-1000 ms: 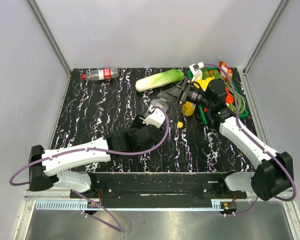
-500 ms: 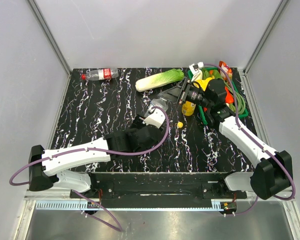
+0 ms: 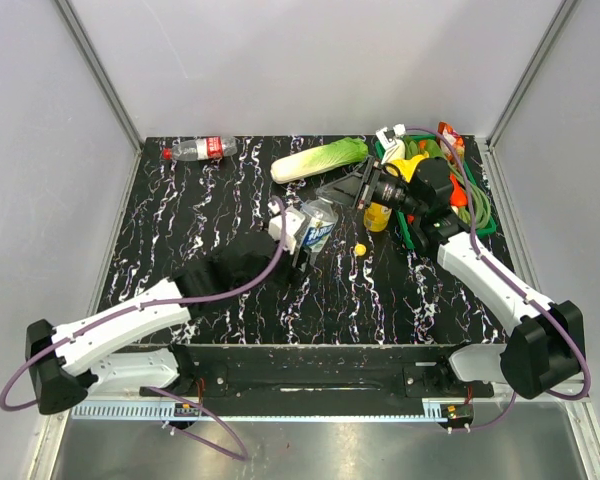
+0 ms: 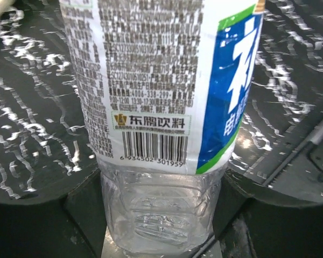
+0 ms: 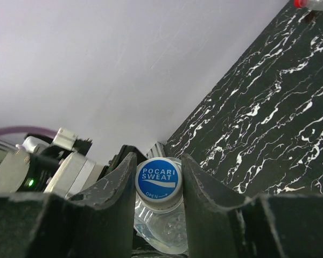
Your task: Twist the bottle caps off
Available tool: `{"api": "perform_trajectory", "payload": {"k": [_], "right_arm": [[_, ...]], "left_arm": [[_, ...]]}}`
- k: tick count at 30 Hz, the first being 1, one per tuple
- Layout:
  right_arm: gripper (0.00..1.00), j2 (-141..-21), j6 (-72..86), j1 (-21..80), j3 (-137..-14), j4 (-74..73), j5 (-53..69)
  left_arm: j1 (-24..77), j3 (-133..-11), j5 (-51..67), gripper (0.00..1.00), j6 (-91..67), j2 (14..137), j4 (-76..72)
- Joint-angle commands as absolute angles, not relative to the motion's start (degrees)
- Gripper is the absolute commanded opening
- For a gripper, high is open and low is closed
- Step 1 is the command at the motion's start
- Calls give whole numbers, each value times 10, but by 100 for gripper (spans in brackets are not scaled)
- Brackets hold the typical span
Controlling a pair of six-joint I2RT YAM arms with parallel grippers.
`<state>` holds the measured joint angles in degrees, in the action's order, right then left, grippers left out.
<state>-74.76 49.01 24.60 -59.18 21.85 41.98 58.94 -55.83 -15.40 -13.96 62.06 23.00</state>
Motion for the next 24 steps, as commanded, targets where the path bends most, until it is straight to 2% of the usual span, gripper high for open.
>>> {"api": "perform_trajectory", "payload": {"k": [1, 16, 24], "right_arm": [[0, -733, 511, 248, -597, 307, 487], [0, -729, 583, 248, -591, 505, 598], [0, -739, 680, 248, -591, 670, 653]], "left_arm": [[522, -519, 25, 5, -177, 577, 149], [428, -454, 408, 5, -246, 536, -74], [413, -450, 557, 5, -300, 555, -187]]}}
